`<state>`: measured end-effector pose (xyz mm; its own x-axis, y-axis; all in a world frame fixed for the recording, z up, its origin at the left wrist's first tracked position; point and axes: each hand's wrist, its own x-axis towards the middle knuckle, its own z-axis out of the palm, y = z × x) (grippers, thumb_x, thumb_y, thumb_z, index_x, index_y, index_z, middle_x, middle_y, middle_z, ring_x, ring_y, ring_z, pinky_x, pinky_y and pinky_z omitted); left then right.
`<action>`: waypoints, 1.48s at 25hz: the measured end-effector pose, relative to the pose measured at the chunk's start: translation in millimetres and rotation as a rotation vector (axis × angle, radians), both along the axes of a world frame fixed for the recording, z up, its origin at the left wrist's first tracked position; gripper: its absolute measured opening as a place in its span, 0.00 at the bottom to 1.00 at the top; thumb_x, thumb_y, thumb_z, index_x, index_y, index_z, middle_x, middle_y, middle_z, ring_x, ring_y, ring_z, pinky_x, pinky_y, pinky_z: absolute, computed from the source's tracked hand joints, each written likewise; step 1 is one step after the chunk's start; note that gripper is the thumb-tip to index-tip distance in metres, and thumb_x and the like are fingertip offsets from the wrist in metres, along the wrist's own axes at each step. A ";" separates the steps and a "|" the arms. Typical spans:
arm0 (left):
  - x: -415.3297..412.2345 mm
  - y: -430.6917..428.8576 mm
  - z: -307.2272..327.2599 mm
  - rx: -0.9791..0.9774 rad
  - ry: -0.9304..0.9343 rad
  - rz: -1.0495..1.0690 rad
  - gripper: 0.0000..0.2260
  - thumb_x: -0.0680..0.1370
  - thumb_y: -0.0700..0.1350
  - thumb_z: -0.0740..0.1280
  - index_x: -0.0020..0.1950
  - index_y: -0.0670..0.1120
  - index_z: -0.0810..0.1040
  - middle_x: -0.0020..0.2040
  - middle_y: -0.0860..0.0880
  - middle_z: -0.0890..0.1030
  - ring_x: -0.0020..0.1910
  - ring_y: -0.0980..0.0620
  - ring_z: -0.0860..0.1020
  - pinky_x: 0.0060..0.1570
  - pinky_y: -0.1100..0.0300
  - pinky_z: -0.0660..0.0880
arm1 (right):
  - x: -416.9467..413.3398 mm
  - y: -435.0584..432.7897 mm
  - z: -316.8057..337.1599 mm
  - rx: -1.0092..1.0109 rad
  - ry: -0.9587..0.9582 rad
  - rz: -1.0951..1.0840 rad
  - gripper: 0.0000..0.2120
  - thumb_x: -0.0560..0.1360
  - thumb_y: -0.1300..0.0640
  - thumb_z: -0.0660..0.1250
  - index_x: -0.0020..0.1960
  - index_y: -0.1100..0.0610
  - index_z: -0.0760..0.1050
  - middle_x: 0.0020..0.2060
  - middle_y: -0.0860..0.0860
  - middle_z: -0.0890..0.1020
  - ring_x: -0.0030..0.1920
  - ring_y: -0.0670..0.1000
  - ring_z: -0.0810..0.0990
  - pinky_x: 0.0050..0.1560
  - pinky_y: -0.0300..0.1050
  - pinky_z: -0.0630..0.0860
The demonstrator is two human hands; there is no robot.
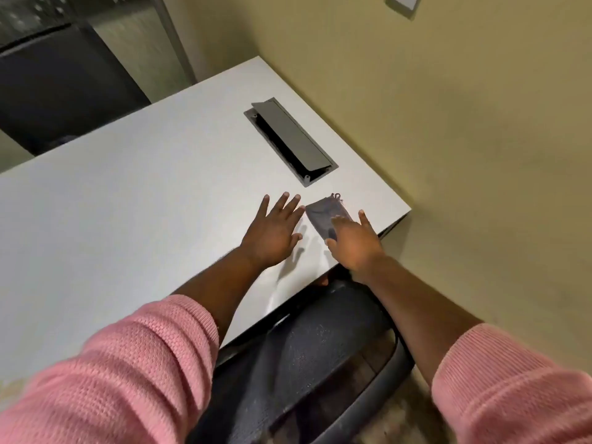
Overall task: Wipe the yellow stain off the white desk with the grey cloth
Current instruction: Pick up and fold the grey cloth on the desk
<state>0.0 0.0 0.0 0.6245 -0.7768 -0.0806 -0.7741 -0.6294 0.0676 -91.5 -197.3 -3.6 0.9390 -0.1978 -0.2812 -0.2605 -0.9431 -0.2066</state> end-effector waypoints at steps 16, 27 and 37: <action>62.7 -72.5 -113.8 0.049 0.235 -0.053 0.21 0.81 0.37 0.62 0.74 0.50 0.73 0.79 0.48 0.69 0.80 0.44 0.62 0.78 0.38 0.50 | 38.5 -31.3 -116.3 -0.007 0.049 0.161 0.25 0.77 0.45 0.73 0.67 0.59 0.78 0.62 0.57 0.80 0.62 0.61 0.78 0.68 0.55 0.70; 64.0 -75.3 -135.8 -0.085 0.081 -0.058 0.11 0.74 0.44 0.73 0.56 0.46 0.82 0.57 0.45 0.83 0.60 0.39 0.79 0.72 0.35 0.64 | 33.3 -38.6 -122.2 -0.064 -0.089 0.152 0.11 0.68 0.62 0.78 0.48 0.63 0.80 0.44 0.61 0.82 0.43 0.64 0.82 0.46 0.55 0.78; 62.1 -59.8 -115.1 -0.178 -0.060 -0.109 0.08 0.80 0.43 0.65 0.50 0.45 0.83 0.55 0.43 0.86 0.68 0.39 0.77 0.76 0.34 0.57 | 27.3 -43.2 -106.8 -0.146 -0.259 0.184 0.12 0.64 0.68 0.79 0.47 0.61 0.83 0.42 0.59 0.83 0.39 0.63 0.82 0.45 0.52 0.80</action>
